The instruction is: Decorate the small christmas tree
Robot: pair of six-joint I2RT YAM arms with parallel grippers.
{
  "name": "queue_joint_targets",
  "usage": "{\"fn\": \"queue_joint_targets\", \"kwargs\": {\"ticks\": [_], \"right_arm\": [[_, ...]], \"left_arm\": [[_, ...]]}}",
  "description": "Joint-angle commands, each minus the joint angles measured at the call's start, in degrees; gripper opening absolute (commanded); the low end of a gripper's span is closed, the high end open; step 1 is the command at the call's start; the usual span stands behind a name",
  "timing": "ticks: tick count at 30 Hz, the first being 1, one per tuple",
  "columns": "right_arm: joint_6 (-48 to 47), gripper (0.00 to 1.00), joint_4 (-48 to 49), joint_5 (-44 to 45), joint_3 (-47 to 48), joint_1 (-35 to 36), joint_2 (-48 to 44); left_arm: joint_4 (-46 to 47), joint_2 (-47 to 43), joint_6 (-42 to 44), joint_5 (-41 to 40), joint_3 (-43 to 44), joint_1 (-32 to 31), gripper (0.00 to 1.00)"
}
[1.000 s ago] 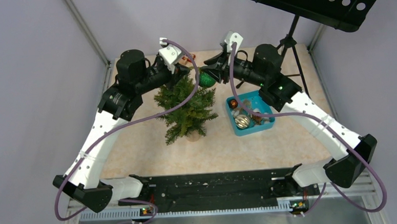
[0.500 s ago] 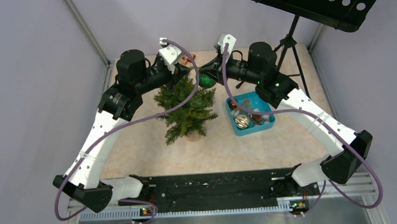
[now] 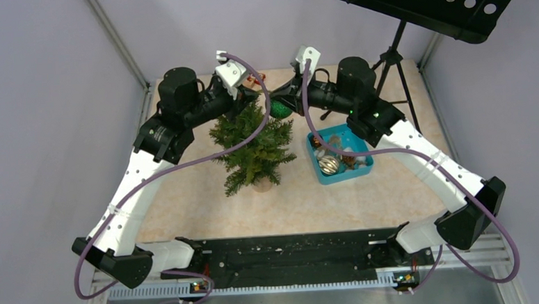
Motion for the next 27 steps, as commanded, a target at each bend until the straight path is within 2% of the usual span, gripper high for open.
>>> {"fn": "queue_joint_targets", "kwargs": {"ticks": [1, 9, 13, 15, 17, 27], "right_arm": [[0.15, 0.14, 1.55, -1.52, 2.73, -0.23, -1.31], [0.61, 0.44, 3.0, 0.1, 0.95, -0.23, -3.28], [1.76, 0.66, 5.53, 0.25, -1.66, -0.25, -5.38], [2.28, 0.73, 6.69, 0.65, -3.16, -0.23, -6.68], [2.73, 0.77, 8.6, 1.65, -3.98, -0.23, -7.49], [3.84, 0.82, 9.36, 3.37, -4.62, -0.25, -8.48]], "left_arm": [[-1.96, 1.07, -1.76, 0.32, -1.21, -0.28, 0.0], [-1.94, 0.92, -2.08, 0.32, -1.63, -0.27, 0.0], [-1.68, 0.88, -2.19, 0.28, -2.46, -0.35, 0.0], [-1.72, 1.15, -2.42, 0.32, -2.66, -0.27, 0.0], [-1.63, 1.19, -2.42, 0.39, -2.61, -0.29, 0.0], [-1.94, 0.92, -2.54, 0.4, -2.91, -0.33, 0.02]]}}
